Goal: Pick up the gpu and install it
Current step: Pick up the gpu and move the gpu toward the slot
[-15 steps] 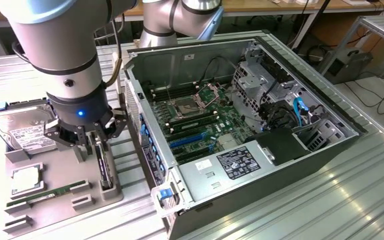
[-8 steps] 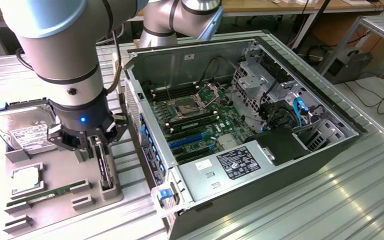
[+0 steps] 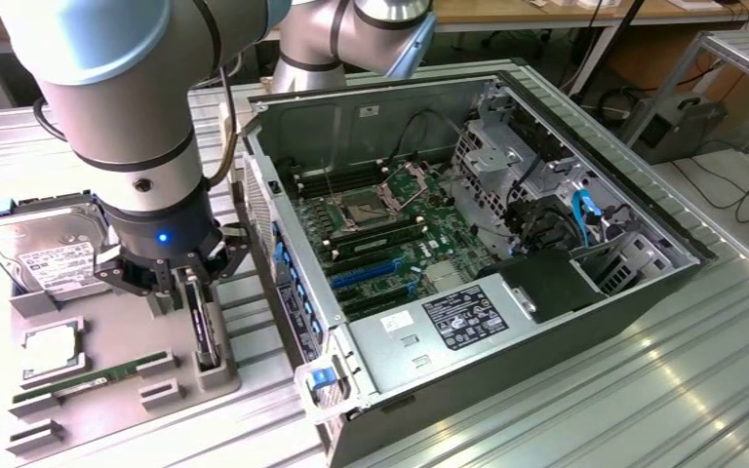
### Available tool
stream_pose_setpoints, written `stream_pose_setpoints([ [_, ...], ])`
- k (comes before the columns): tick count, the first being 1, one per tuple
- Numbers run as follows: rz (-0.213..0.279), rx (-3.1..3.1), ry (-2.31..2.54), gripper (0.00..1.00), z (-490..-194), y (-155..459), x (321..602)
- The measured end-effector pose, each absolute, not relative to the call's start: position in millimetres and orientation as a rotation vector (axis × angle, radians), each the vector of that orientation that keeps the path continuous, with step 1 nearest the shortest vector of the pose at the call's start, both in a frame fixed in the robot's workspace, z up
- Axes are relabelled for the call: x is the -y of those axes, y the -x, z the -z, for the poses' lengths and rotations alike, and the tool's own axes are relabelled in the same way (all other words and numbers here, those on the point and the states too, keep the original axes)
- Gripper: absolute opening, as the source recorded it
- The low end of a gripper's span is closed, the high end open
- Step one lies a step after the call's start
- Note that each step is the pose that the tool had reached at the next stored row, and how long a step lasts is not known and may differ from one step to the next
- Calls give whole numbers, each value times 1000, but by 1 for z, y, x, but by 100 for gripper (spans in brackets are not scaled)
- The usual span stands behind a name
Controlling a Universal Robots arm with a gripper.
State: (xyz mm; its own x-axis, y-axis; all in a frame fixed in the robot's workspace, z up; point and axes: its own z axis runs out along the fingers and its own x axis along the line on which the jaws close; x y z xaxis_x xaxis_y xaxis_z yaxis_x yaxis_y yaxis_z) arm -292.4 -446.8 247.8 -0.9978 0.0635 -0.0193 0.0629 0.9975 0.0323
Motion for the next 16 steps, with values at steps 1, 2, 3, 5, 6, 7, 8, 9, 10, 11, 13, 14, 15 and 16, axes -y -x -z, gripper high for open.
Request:
stream_pose_setpoints([
  [1, -50, -3119, -99, 36, -248, 293, 446],
  [2, -50, -3119, -99, 36, -247, 293, 446],
  [3, -49, -3119, -99, 36, -247, 293, 446],
  [5, -49, -3119, -99, 36, -247, 293, 445],
  [6, -49, -3119, -99, 36, -246, 293, 445],
  [7, -49, -3119, -98, 36, -246, 293, 444],
  [8, -49, -3120, -98, 36, -246, 293, 444],
  [9, -49, -3120, -97, 36, -245, 293, 444],
  [10, -49, -3121, -97, 36, -245, 293, 444],
  [11, -49, -3121, -96, 36, -245, 293, 444],
  [13, -49, -3123, -96, 36, -244, 293, 444],
  [14, -49, -3123, -96, 36, -244, 293, 444],
  [15, -49, -3123, -96, 36, -244, 293, 444],
  [16, -49, -3123, -96, 36, -244, 293, 444],
])
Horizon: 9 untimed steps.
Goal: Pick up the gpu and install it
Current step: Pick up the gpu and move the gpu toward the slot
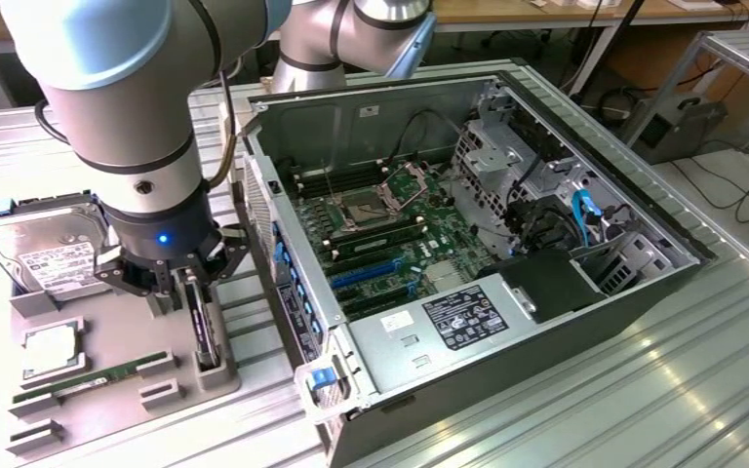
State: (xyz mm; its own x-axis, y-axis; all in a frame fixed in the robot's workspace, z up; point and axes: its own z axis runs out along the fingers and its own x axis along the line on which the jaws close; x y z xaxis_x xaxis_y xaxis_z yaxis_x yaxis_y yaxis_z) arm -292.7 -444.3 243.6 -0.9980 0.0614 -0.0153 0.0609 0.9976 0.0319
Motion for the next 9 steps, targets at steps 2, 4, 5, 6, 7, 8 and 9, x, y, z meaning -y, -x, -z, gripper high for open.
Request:
stream_pose_setpoints([
  [2, -49, -3124, -96, 36, -244, 293, 444],
  [4, -49, -3124, -95, 35, -244, 293, 444],
  [5, -49, -3124, -95, 28, -244, 293, 444],
  [6, -49, -3124, -95, 28, -244, 293, 444],
  [7, -49, -3124, -95, 26, -243, 293, 444],
  [8, -49, -3124, -95, 26, -243, 293, 444],
  [9, -49, -3124, -87, 26, -243, 293, 444],
])
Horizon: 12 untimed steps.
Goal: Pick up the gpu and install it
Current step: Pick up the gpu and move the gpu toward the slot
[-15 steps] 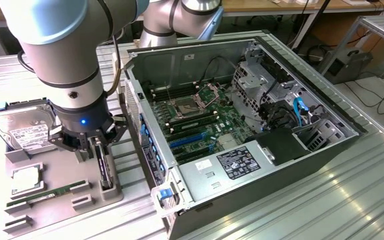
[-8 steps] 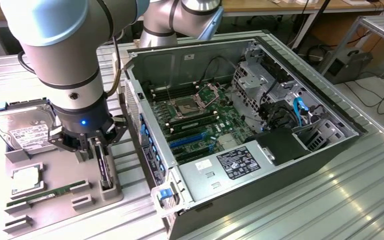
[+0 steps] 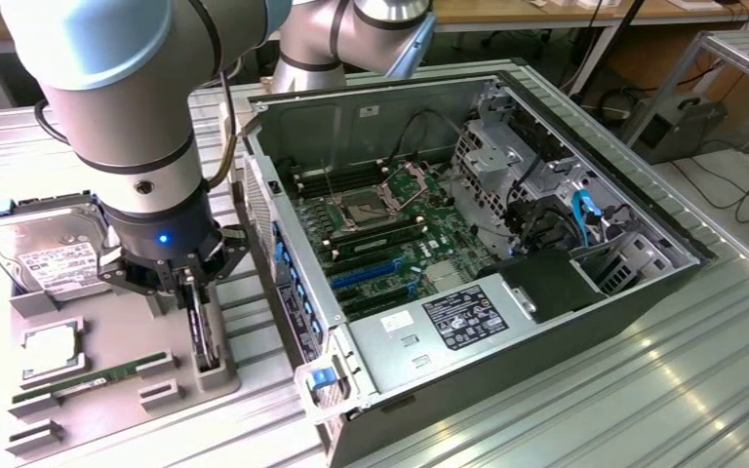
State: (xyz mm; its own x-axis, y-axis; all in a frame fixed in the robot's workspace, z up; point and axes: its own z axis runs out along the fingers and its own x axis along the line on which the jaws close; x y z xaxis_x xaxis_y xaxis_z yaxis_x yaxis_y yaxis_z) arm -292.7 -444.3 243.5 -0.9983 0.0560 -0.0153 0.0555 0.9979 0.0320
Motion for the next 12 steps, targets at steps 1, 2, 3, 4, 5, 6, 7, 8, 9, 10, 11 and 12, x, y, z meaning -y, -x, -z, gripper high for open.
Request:
stream_pose_setpoints([
  [1, -49, -3125, -53, 26, -243, 293, 444],
  [2, -50, -3126, -9, 26, -243, 293, 444],
  [3, -50, -3126, 16, 26, -243, 293, 444],
  [4, -50, -3126, 30, 26, -243, 293, 444],
  [5, -50, -3126, 38, 26, -243, 293, 444],
  [6, -50, -3126, 38, 26, -243, 293, 444],
  [7, -50, -3126, 39, 26, -243, 293, 444],
  [8, -50, -3126, 39, 26, -243, 293, 444],
  [9, -50, -3126, 39, 26, -243, 293, 444],
  [10, -50, -3126, 39, 26, -243, 293, 444],
  [11, -50, -3126, 39, 26, -243, 293, 444],
  [12, -50, -3126, 38, 26, -243, 293, 444],
])
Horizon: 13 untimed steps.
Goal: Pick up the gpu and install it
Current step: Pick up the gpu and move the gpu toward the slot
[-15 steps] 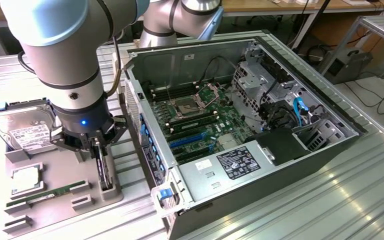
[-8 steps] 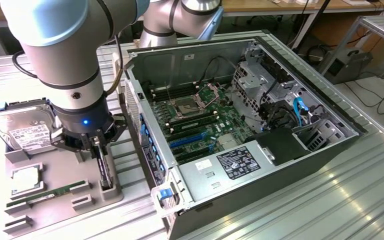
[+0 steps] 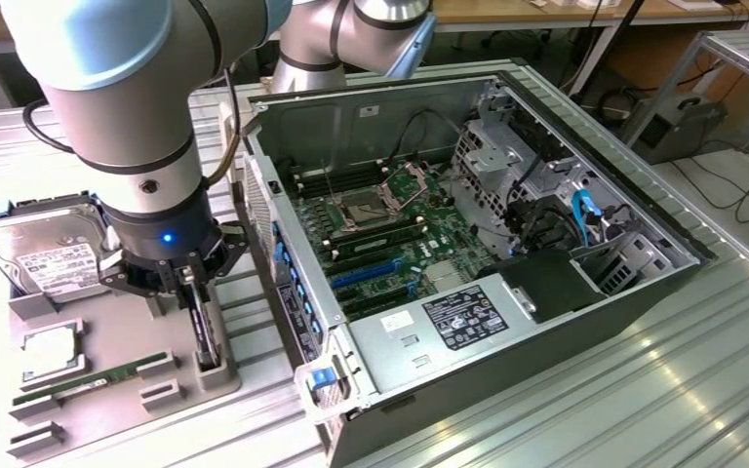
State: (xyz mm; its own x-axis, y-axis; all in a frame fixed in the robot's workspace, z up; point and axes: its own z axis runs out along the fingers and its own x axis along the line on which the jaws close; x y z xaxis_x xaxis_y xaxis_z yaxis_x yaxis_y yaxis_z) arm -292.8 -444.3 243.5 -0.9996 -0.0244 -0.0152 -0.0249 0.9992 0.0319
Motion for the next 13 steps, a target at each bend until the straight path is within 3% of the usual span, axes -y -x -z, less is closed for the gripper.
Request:
stream_pose_setpoints([
  [13, -55, -3126, 38, 26, -253, 293, 444],
])
